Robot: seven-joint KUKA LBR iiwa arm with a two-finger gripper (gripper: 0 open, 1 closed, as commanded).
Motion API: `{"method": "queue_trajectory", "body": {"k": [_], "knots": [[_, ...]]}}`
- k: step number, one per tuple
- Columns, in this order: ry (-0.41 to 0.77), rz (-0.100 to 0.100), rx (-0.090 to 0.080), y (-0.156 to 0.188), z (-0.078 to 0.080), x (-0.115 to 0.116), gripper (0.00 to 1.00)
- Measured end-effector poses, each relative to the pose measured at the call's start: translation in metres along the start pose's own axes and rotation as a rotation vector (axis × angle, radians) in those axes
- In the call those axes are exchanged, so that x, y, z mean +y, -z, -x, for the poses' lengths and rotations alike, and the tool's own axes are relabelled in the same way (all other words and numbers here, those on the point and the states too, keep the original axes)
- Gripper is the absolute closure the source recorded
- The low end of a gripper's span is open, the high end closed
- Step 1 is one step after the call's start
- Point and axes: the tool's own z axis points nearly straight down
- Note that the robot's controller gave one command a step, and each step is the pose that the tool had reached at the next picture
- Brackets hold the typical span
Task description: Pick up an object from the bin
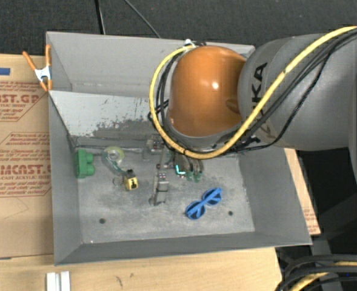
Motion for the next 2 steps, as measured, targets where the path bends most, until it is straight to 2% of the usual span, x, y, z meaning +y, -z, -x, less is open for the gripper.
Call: {"method": "queue_trajectory", "body": {"k": [1, 2], "knots": [[0.076, -0.001, 0.0, -0.076, 0.016, -0.062, 0.0], [0.212, 0.002, -0.006, -0.131, 0.055, 0.011, 0.0]]}}
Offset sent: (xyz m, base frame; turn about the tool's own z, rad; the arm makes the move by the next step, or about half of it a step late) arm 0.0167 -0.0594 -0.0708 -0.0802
